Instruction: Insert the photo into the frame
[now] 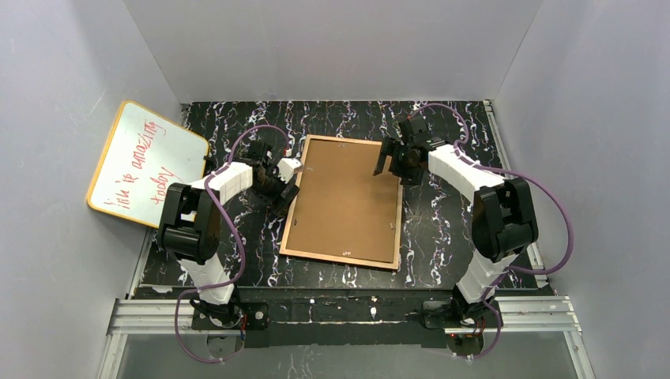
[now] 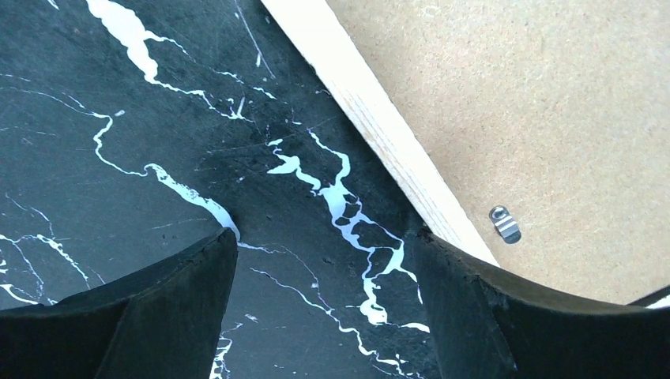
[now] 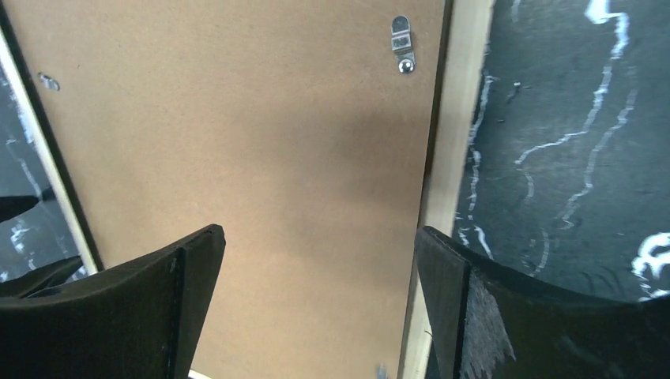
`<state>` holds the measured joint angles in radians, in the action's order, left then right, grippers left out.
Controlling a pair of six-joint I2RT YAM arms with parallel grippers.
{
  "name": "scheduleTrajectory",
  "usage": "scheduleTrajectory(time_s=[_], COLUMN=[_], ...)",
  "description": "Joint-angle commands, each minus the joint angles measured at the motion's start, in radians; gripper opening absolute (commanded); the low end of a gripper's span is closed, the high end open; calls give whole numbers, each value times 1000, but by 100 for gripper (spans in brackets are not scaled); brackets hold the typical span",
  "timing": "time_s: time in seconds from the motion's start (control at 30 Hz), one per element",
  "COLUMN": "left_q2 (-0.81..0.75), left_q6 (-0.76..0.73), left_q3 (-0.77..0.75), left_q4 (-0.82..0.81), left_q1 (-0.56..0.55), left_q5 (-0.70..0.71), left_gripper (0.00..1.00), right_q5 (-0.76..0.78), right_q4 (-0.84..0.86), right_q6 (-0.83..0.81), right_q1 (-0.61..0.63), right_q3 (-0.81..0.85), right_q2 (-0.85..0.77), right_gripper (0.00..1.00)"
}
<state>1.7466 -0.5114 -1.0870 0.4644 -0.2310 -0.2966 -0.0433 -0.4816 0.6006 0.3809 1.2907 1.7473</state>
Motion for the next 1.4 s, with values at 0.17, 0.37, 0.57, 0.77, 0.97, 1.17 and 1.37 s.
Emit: scheduleTrajectory(time_s=[0.17,0.37,0.57,0.77,0.97,1.17,1.37], left_q2=[-9,-10,-17,-8,22,17,32], left_q6=[17,18,13,30,63,76,89], left_q3=[-27,-25,-21,3,3,2,-4], left_q4=[91,95,116,120,119,119,114], left_q1=[-4,-1,0,0,-1,-1,-1], left_q5=[-51,-60,-104,-178,-249,-271,-262], left_gripper=[80,80,80,75,66,60,52], right_q5=[100,69,-203,-312,-287,-265,-242], right_q4=[-68,-52,106,346,470,542,592], right_q6=[-50,-7,42,165,255,257,241], right_q1=[-1,-12,-53,48,253,401,484], right_q3=[31,32,-108,-274,-314,-280,-224], right_q2=[-57,-88,-170,-298,-258,-116,-6], right_gripper=[99,99,99,93,83,79,68])
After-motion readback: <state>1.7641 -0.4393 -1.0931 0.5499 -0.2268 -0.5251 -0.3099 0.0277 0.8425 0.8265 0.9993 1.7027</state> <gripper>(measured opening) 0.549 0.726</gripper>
